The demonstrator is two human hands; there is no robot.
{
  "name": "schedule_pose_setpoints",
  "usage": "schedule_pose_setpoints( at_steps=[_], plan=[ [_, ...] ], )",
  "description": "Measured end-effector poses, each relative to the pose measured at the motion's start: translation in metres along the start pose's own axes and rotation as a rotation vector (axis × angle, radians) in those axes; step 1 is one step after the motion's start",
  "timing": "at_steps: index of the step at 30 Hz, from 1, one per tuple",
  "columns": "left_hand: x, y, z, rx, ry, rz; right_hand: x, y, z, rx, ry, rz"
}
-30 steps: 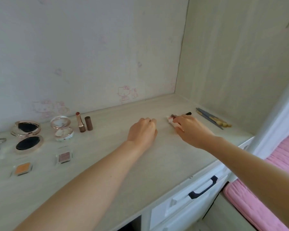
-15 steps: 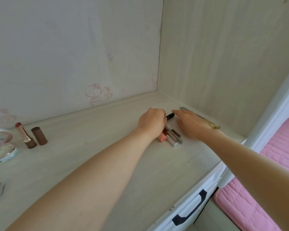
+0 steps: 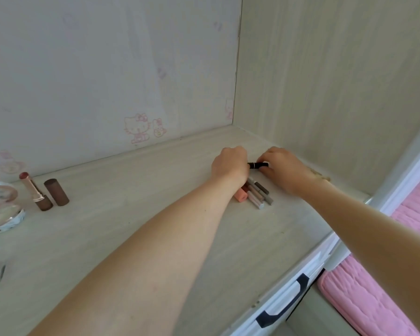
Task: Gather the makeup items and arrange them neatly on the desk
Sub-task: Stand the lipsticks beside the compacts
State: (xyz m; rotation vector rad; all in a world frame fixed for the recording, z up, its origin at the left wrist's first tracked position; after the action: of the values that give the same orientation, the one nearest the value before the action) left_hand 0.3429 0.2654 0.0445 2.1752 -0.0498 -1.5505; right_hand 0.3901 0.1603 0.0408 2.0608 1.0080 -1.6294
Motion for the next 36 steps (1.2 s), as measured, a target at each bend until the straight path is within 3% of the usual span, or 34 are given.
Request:
schedule_pose_setpoints(
  at_steps=[5,8,20,30,36],
  plan=[
    [-0.025,0.006,0.013,0.087,0.055,0.207,-0.022,-0.002,0.01,0.088,0.124,-0.156],
    [-0.045,-0.001,0.028,0.139,0.048,0.354,-0.031,-0.025,0.019,0.047,0.162,-0.264],
    [-0.151,-0.092,0.122,0.072,0.147,0.482,-0.057,-0.16,0.057,-0.013,0.192,-0.667],
    [-0.225,-0.189,0.241,-0.08,0.242,0.559,-0.039,-0.305,0.091,-0.123,0.028,-0.935],
    [-0.241,-0.251,0.315,-0.216,0.293,0.6,0.008,-0.375,0.126,-0.047,-0.149,-1.173]
  ],
)
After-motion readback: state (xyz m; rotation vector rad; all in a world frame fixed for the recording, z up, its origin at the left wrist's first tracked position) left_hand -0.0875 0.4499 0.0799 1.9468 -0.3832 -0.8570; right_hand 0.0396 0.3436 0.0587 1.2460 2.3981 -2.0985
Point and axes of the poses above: each hand's wrist, its own z-axis away from the middle knuckle, its own x-axis out of the palm, y = z × x, the point moved 10 cm from there along -z, towards the middle knuckle, and after that the axes turned 2 degrees about y, right-handed, at the moved point
